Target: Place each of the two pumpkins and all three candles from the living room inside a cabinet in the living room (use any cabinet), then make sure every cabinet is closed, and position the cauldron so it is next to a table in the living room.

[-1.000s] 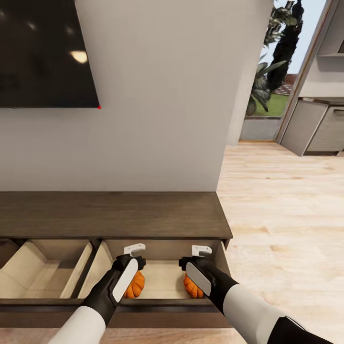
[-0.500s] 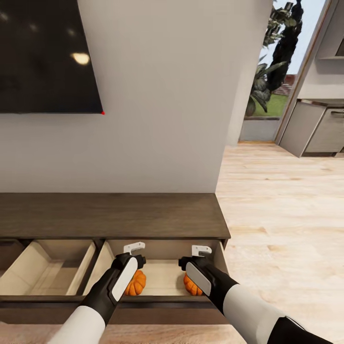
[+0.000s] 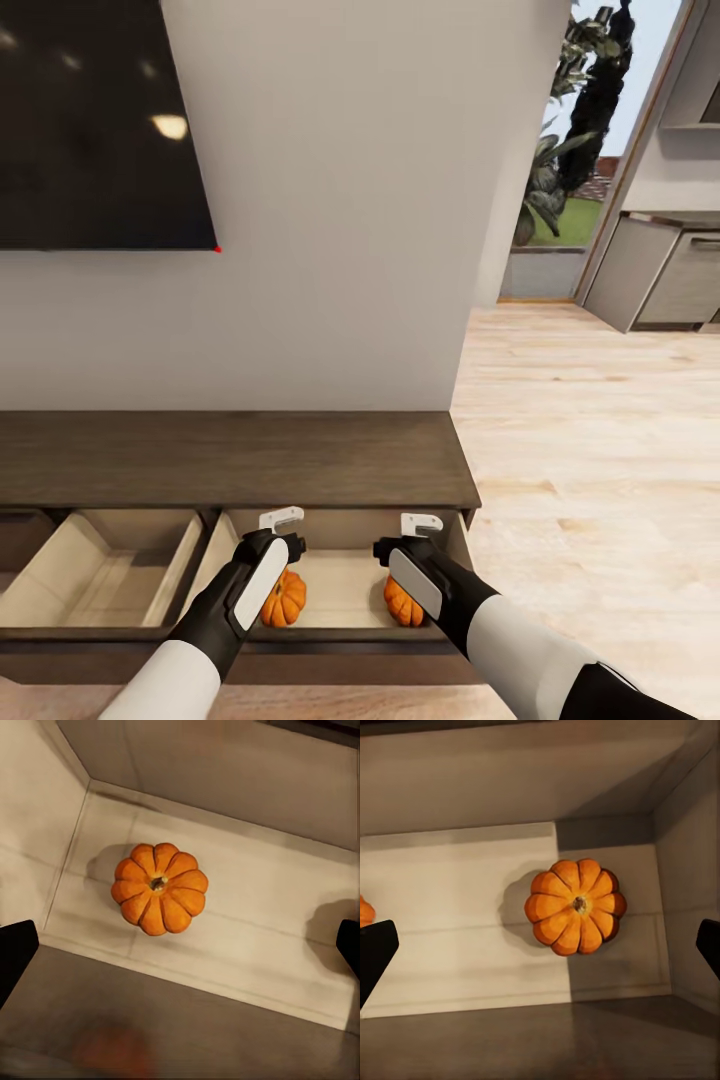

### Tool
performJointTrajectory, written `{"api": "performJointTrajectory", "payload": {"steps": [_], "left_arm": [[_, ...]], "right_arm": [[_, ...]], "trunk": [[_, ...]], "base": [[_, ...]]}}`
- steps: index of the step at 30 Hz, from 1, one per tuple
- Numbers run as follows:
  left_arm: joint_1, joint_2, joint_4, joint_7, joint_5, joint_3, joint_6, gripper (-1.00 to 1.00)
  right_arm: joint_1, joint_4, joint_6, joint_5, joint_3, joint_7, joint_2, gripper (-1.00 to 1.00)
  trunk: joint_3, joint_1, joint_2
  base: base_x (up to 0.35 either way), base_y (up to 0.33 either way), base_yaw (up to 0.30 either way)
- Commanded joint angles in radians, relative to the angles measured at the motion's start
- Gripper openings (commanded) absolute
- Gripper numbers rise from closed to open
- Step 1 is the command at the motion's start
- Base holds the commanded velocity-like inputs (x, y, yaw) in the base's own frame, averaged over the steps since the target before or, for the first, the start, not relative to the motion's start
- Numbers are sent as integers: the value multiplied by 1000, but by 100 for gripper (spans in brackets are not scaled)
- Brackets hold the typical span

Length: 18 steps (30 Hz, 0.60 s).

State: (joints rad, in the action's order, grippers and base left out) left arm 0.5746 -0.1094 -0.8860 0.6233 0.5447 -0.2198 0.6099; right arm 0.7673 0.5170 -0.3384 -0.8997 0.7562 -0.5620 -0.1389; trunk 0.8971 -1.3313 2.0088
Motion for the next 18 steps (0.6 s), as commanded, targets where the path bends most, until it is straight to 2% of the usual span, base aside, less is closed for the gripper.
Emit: {"api": "performJointTrajectory", "payload": {"steps": [1, 18], "left_arm": [[1, 1, -1, 10, 11, -3, 1, 100], [1, 1, -1, 10, 11, -3, 1, 100]], "right_arm": [[1, 2, -4, -5, 6, -7, 1, 100], [1, 12, -4, -5, 5, -7, 1, 100]], "trunk": [[-2, 4, -7], [-56, 69, -126]], "base": [[0, 0, 0], [0, 0, 0]]}}
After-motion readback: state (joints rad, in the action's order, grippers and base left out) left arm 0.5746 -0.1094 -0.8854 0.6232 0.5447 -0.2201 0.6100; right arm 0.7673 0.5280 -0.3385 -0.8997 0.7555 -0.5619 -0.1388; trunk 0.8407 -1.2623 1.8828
